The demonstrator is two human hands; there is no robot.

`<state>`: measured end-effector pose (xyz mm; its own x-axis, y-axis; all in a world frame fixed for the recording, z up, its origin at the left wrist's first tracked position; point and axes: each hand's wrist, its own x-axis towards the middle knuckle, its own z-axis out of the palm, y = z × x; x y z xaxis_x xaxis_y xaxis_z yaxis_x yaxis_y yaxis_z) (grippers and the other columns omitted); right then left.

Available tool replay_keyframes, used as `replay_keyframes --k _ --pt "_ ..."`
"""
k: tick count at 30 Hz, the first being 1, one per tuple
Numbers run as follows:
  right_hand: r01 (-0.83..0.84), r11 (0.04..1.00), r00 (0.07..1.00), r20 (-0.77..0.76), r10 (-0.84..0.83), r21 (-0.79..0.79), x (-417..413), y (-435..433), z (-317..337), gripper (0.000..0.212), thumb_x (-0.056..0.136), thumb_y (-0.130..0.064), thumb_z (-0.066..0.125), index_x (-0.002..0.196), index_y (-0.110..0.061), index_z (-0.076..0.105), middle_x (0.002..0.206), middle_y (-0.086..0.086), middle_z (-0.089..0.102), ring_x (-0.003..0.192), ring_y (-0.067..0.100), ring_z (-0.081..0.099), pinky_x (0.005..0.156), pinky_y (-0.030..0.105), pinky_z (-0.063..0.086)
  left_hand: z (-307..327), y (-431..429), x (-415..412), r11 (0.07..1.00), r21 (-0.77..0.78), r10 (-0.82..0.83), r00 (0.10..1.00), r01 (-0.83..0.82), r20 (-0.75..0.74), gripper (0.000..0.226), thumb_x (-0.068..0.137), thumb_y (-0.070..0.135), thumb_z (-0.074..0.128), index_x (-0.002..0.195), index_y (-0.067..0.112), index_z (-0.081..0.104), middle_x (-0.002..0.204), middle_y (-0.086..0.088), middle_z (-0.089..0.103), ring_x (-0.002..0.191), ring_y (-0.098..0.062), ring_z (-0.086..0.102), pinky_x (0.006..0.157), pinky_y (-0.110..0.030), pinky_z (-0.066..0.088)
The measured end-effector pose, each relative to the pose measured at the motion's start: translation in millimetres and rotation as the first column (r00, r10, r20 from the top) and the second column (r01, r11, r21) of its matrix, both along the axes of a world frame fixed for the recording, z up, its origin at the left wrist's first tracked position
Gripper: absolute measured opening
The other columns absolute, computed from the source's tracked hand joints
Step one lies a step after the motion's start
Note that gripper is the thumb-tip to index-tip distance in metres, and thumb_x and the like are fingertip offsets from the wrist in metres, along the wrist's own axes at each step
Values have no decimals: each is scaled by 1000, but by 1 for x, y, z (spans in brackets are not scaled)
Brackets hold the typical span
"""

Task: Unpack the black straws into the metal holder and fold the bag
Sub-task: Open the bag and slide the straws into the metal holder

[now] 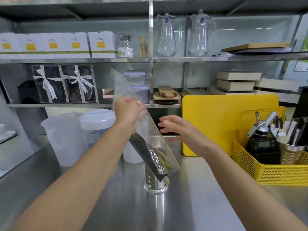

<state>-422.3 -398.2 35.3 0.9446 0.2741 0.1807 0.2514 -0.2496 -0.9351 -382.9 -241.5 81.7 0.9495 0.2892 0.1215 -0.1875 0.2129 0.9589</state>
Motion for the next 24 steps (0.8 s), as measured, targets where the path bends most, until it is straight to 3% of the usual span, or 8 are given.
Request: replay_keyframes --k 5,9,12,16,18,20,22,24 --pt "39 904 996 92 0 -426 0 18 -4 117 63 -39 81 148 -31 0 157 -4 14 143 16 17 114 38 22 0 -5 3 966 -258 14 999 -23 -37 22 88 -8 38 77 7 50 76 -8 47 69 -19 52 72 -31 52" --pt "381 821 910 328 -253 -424 11 28 -15 56 83 -12 59 134 -18 37 127 9 57 107 24 56 85 38 50 4 -5 2 923 -375 -106 994 87 -29 22 91 -6 37 78 7 48 77 -7 50 70 -16 53 66 -25 46" --pt "514 830 835 346 -428 -215 20 21 -16 16 87 -6 51 95 -17 60 95 6 66 84 21 60 68 33 51 4 0 -2 980 -179 -101 993 90 -55 13 89 -2 50 97 3 59 101 -12 65 91 -19 64 87 -29 53" --pt "480 877 845 251 -472 33 26 5 -7 27 87 2 49 73 -20 56 83 11 67 71 21 59 60 34 46 0 11 -3 951 305 0 984 -55 179 57 80 28 69 127 13 39 130 -4 48 118 -19 49 97 -33 42" --pt "419 906 873 248 -420 59 26 -2 -4 25 88 3 51 74 -17 58 79 11 66 62 15 55 56 26 44 -2 19 -3 759 545 34 858 -356 512 84 70 38 76 135 19 26 141 -6 32 131 -24 35 110 -40 30" --pt "350 936 898 274 -345 31 26 -7 -2 26 87 4 53 73 -16 58 74 9 65 61 16 55 59 28 46 -2 22 -5 419 704 -131 729 -573 671 96 65 44 77 139 25 18 151 -10 20 140 -27 19 115 -42 11" --pt "294 956 912 298 -282 3 25 -7 0 27 86 6 54 73 -17 58 72 6 65 64 20 57 64 36 48 1 20 -8 126 821 -306 766 -556 566 96 65 50 74 142 31 19 154 -4 21 143 -22 11 113 -42 -2" --pt "270 962 915 316 -249 -24 23 -6 0 25 86 4 55 76 -18 59 73 5 65 68 22 59 70 43 51 -1 21 -4 -31 874 -383 813 -485 438 70 74 47 68 136 34 38 143 6 45 138 -15 30 112 -39 -8"
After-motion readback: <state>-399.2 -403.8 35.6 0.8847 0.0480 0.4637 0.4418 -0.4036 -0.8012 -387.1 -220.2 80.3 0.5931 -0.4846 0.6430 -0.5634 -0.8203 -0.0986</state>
